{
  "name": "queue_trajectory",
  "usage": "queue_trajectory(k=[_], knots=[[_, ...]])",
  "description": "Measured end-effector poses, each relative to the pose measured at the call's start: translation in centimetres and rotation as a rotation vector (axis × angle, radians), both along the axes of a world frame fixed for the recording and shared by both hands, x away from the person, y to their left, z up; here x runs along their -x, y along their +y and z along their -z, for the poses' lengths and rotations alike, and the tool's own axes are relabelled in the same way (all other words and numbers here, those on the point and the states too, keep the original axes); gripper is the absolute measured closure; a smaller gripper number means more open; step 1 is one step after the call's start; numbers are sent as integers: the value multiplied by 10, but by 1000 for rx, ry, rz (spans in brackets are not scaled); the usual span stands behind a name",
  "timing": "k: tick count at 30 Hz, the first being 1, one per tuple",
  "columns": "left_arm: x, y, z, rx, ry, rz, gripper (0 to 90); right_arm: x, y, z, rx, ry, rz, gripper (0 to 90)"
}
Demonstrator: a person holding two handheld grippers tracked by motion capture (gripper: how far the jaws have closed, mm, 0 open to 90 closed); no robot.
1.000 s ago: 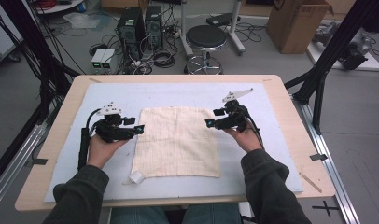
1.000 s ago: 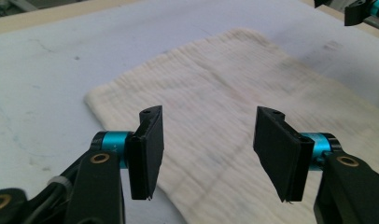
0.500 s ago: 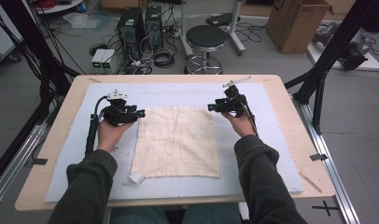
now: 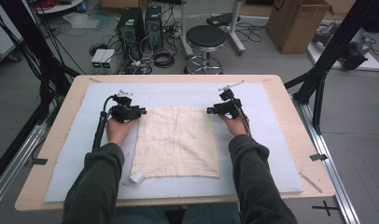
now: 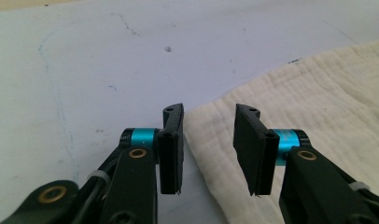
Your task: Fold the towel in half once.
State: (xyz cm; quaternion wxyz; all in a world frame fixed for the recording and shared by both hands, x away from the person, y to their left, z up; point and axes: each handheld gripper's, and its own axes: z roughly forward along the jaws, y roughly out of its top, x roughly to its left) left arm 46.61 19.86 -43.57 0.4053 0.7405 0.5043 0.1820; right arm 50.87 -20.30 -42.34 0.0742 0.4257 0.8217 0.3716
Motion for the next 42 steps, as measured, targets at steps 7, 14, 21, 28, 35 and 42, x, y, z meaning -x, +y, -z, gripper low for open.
queue_trajectory(k=[7, 14, 21, 28, 35, 42], knots=[[-3, -5, 6, -60, 33, -19, 708, -4, 1, 10, 9, 46, 19, 649], [-3, -8, 6, -61, 31, 2, 867, -3, 5, 11, 16, 58, -20, 851], [-2, -4, -2, -57, 0, 24, 872, -2, 0, 2, 45, 11, -24, 857], [-5, -8, -21, -36, -37, 47, 874, -2, -6, -13, 60, -40, -9, 859], [-5, -7, -37, -14, -78, 46, 874, -5, -11, -36, 41, -102, 12, 859], [0, 2, -40, -7, -75, 50, 875, -3, -5, -38, 22, -106, -12, 859]])
